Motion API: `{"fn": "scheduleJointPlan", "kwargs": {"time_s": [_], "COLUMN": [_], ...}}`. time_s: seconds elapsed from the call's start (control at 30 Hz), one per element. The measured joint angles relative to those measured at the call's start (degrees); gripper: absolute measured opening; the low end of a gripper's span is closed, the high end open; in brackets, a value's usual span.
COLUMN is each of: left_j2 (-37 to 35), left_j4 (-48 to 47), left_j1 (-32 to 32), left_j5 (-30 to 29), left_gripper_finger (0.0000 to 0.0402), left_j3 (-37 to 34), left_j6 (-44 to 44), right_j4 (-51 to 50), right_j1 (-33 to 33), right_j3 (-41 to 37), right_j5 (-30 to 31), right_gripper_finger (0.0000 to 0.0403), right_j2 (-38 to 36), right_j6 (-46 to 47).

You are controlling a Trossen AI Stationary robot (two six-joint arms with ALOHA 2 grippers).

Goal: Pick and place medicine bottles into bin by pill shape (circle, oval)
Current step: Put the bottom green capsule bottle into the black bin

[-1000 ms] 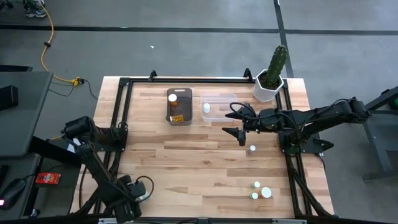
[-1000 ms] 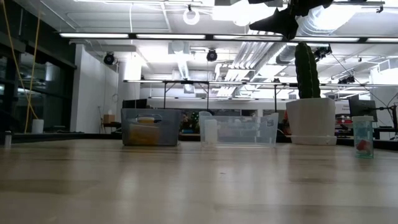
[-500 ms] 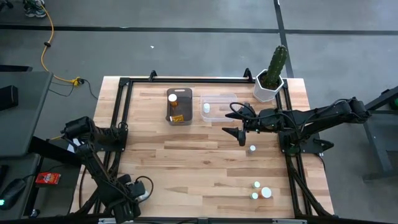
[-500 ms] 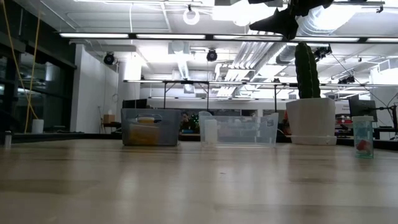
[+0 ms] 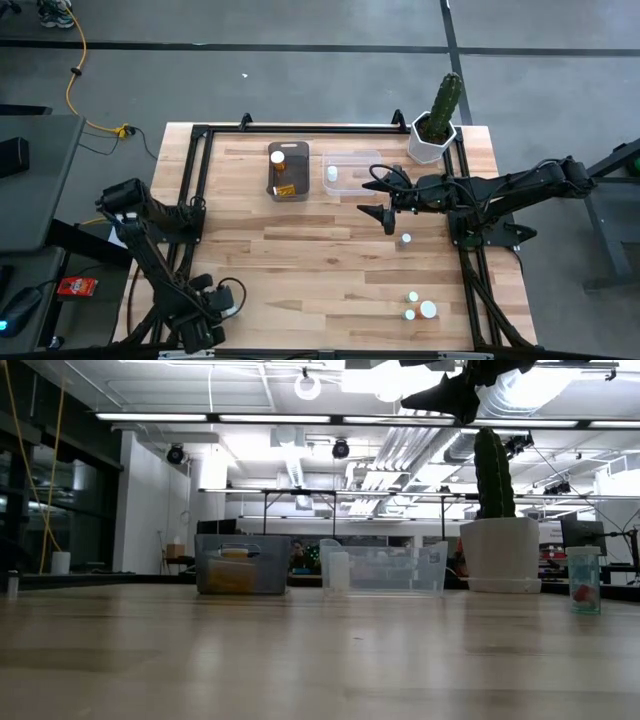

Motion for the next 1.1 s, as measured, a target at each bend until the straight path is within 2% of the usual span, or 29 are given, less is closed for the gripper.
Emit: {"fn": "scheduleJointPlan", "kwargs": {"time_s": [0.17, 0.3, 0.4, 0.5, 0.6, 0.7, 0.8, 0.9, 0.97, 1.03, 1.1], "left_j2": [-7.03, -14.15, -19.28, -24.06, -28.28, -32.01, -34.78, -36.29, -36.58, -36.49, -35.77], "left_j4": [-4.20, -11.46, -17.56, -20.62, -19.12, -13.69, -4.63, 7.47, 16.25, 25.08, 32.37], "left_j1": [-0.25, -0.10, 1.04, 3.67, 7.25, 12.19, 18.25, 24.99, 29.80, 34.46, 39.09], "left_j5": [-0.25, -1.01, -5.34, -15.68, -29.77, -43.31, -49.93, -48.11, -41.40, -32.18, -23.43], "left_gripper_finger": [0.0090, 0.0090, 0.0090, 0.0090, 0.0090, 0.0090, 0.0090, 0.0090, 0.0090, 0.0090, 0.0090], "left_j3": [0.04, 0.05, 0.07, 0.07, 0.12, 0.15, 0.17, 0.22, 0.22, 0.22, 0.22], "left_j6": [4.73, 7.28, 7.29, 7.60, 10.70, 17.19, 28.59, 44.25, 56.51, 67.55, 75.27], "right_j4": [0.00, 0.00, -0.02, -0.01, 0.01, 0.04, 0.10, 0.13, 0.34, 0.62, 1.15], "right_j1": [0.00, 0.00, 0.00, 0.00, 0.00, 0.00, 0.00, 0.00, 0.00, 0.00, 0.00], "right_j3": [0.00, 0.00, 0.00, 0.00, 0.00, 0.00, 0.00, 0.00, 0.00, 0.00, 0.00], "right_j5": [0.02, 0.00, 0.00, 0.00, 0.00, 0.00, 0.00, 0.00, 0.00, -0.04, -0.55], "right_gripper_finger": [0.0317, 0.0317, 0.0317, 0.0317, 0.0317, 0.0317, 0.0317, 0.0317, 0.0317, 0.0317, 0.0317], "right_j2": [0.00, 0.00, 0.00, 0.00, 0.00, 0.00, 0.00, 0.00, 0.04, 0.09, 0.09], "right_j6": [0.00, -0.01, 0.00, 0.02, 0.10, 0.07, 0.04, 0.02, 0.02, 0.00, -0.20]}}
